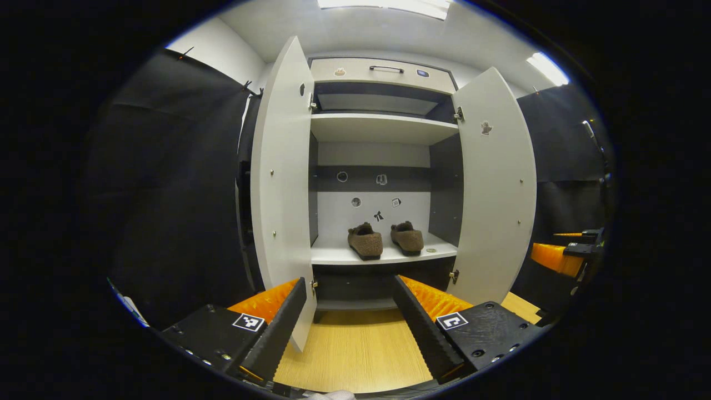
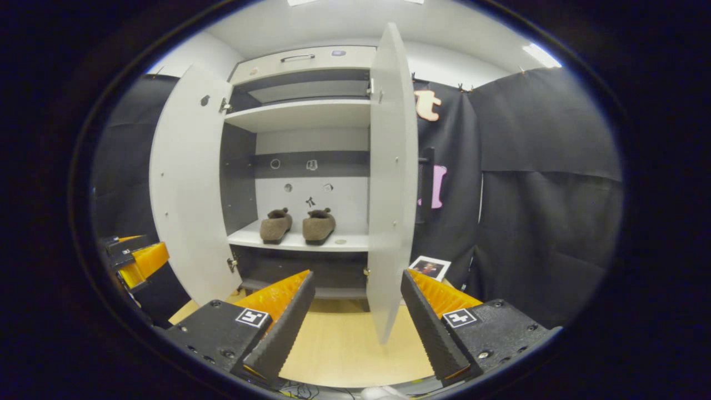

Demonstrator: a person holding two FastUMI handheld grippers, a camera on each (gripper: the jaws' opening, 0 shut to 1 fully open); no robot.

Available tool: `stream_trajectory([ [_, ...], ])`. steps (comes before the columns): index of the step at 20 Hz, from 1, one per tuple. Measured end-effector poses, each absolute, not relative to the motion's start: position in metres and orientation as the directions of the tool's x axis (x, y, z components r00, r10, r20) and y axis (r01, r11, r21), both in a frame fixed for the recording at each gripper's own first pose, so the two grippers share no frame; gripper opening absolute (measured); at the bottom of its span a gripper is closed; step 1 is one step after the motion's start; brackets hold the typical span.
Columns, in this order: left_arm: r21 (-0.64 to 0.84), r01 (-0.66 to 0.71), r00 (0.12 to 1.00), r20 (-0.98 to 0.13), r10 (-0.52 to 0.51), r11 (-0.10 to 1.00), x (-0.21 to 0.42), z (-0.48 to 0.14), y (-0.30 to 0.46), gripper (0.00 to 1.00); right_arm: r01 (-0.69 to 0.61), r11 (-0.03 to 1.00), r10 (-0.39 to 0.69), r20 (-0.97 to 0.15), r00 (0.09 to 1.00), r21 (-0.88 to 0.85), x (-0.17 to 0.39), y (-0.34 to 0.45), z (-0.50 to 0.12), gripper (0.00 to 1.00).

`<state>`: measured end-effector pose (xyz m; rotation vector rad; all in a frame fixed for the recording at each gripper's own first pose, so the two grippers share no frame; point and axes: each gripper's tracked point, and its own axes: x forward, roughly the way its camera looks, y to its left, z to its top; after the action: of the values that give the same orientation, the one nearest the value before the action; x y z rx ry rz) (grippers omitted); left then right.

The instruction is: Grab one shoe with the right hand and put it into the shoe cabinet, grab the other shoe with the left hand and put it into the shoe cabinet; then close the right door with the right hand and the left door with the left hand.

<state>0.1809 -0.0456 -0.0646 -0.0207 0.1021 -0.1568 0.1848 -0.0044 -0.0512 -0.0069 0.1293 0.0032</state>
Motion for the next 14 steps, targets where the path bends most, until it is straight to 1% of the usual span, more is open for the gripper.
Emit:
stream_trajectory([
  [2,-0.021,0.151,0.984,-0.094,-0.152,0.988,0.181,-0.063,-0.048,0.96,0.046,0.999,-0.049,-0.103,0.993,-0.026,0.193,-0.037,-0.037,0.99],
  [3,-0.017,0.148,0.985,-0.091,-0.148,0.989,0.181,-0.062,-0.049,1.00,0.074,0.997,-0.077,-0.092,0.993,-0.034,0.198,-0.057,-0.031,0.99],
  [4,-0.017,0.145,0.985,-0.091,-0.146,0.989,0.180,-0.062,-0.051,0.96,0.097,0.995,-0.100,-0.080,0.992,-0.036,0.203,-0.073,-0.024,0.99],
  [7,-0.018,0.130,0.987,-0.096,-0.131,0.991,0.179,-0.062,-0.058,0.96,0.157,0.987,-0.158,-0.066,0.985,-0.029,0.225,-0.117,-0.010,0.99],
  [10,-0.013,0.114,0.986,-0.121,-0.115,0.993,0.176,-0.067,-0.065,0.96,0.166,0.986,-0.165,-0.065,0.984,0.014,0.253,-0.141,0.000,0.99],
  [14,-0.006,0.092,0.988,-0.121,-0.092,0.996,0.170,-0.068,-0.073,0.96,0.125,0.991,-0.122,-0.065,0.990,0.052,0.287,-0.148,0.010,0.99],
])
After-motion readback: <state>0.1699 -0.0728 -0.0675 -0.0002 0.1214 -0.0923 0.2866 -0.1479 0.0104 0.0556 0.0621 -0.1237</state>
